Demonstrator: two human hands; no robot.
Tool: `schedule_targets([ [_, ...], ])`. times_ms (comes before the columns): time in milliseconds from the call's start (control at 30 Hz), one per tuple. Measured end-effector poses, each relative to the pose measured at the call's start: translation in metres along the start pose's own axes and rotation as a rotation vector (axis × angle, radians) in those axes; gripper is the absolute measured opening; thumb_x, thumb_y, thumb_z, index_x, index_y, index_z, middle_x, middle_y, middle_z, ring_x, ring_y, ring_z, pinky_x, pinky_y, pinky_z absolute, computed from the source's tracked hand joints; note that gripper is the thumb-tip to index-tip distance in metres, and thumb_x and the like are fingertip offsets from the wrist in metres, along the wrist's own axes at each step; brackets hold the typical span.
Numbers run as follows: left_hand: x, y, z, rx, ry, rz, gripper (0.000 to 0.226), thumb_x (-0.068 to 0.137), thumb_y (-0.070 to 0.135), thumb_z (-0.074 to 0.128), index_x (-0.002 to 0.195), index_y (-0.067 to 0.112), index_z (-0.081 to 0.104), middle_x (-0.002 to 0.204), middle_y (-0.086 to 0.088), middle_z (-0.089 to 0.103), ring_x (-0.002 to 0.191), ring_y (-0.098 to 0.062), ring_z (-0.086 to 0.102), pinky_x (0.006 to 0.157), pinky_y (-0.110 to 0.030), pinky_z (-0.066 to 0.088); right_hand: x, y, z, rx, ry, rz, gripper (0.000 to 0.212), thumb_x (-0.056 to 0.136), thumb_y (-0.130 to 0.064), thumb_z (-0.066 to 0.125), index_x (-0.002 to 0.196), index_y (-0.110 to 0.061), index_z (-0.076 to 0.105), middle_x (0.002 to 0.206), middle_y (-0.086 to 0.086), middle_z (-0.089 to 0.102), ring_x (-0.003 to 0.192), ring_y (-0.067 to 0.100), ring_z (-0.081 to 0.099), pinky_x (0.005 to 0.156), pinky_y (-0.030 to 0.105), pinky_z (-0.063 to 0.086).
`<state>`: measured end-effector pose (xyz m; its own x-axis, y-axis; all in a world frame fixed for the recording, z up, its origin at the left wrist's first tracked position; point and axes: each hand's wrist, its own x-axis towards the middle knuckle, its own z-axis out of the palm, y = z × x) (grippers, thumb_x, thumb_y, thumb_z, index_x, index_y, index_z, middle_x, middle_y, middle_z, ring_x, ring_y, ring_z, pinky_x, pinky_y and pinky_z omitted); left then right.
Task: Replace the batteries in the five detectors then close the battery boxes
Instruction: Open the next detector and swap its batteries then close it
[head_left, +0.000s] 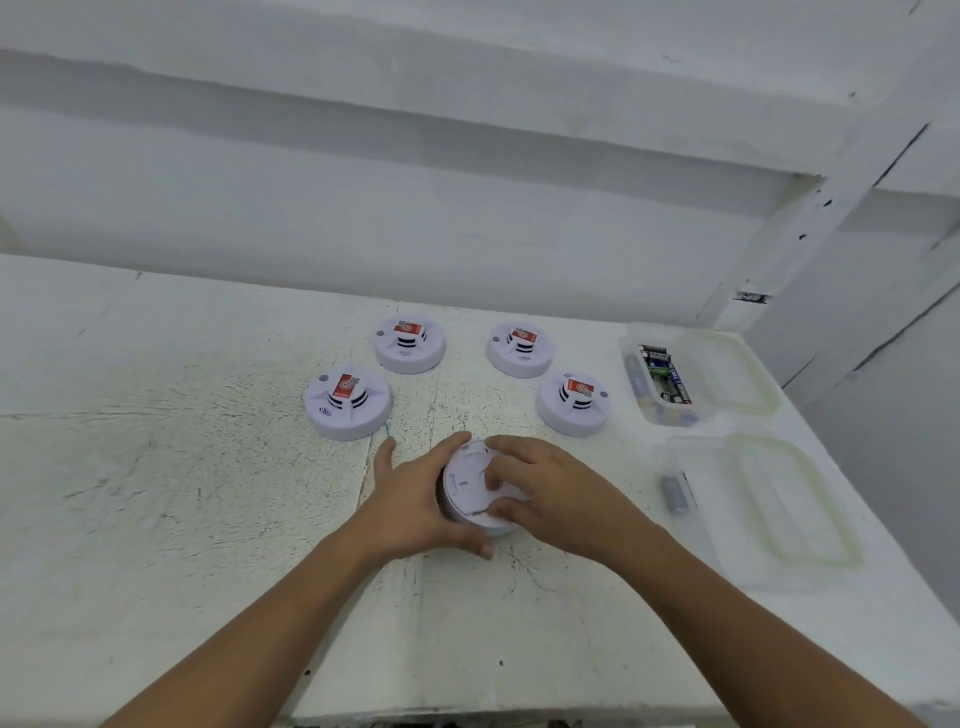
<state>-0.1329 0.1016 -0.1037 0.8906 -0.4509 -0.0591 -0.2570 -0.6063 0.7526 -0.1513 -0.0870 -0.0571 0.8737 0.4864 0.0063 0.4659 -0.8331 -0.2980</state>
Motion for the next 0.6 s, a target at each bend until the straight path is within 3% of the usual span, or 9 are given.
schedule_targets([
  [100, 0.004, 0.002, -0.001, 0.041, 0.033, 0.009, 0.109, 0.039, 0.075, 0.074, 0.134, 0.039, 0.035, 0.108, 0.033, 0.055, 0.106, 0.016, 0.045, 0.113, -0.039, -0.012, 0.001, 0.001, 0.006, 0.02, -0.034, -0.022, 0.018, 0.094, -0.023, 0.052, 0.107, -0.01, 0.053, 0.144, 0.002, 0.04, 0.128, 0.017, 0.038, 0.087, 0.016, 0.027],
  [300, 0.008, -0.002, 0.0, 0.091, 0.068, 0.01, 0.117, 0.035, 0.082, 0.062, 0.138, 0.034, 0.037, 0.11, 0.032, 0.049, 0.105, 0.012, 0.044, 0.113, -0.036, -0.01, 0.0, 0.006, 0.013, 0.092, -0.028, 0.002, 0.017, 0.097, -0.019, 0.046, 0.111, -0.01, 0.052, 0.152, -0.005, 0.032, 0.139, 0.009, 0.024, 0.095, 0.009, 0.019],
  [533, 0.011, -0.003, -0.002, 0.112, 0.032, -0.003, 0.118, 0.034, 0.082, 0.059, 0.139, 0.033, 0.035, 0.11, 0.034, 0.045, 0.112, 0.008, 0.047, 0.111, -0.033, -0.013, 0.002, 0.007, 0.007, 0.138, -0.077, -0.011, 0.014, 0.097, -0.015, 0.047, 0.109, -0.01, 0.053, 0.151, -0.006, 0.033, 0.137, 0.008, 0.028, 0.094, 0.011, 0.025],
  [600, 0.011, -0.001, -0.002, 0.108, 0.021, -0.006, 0.116, 0.034, 0.081, 0.059, 0.138, 0.034, 0.035, 0.106, 0.037, 0.044, 0.106, 0.011, 0.046, 0.11, -0.033, -0.013, 0.002, 0.008, 0.004, 0.127, -0.102, -0.017, 0.015, 0.097, -0.016, 0.047, 0.11, -0.012, 0.052, 0.151, -0.006, 0.032, 0.134, 0.009, 0.03, 0.094, 0.012, 0.027],
])
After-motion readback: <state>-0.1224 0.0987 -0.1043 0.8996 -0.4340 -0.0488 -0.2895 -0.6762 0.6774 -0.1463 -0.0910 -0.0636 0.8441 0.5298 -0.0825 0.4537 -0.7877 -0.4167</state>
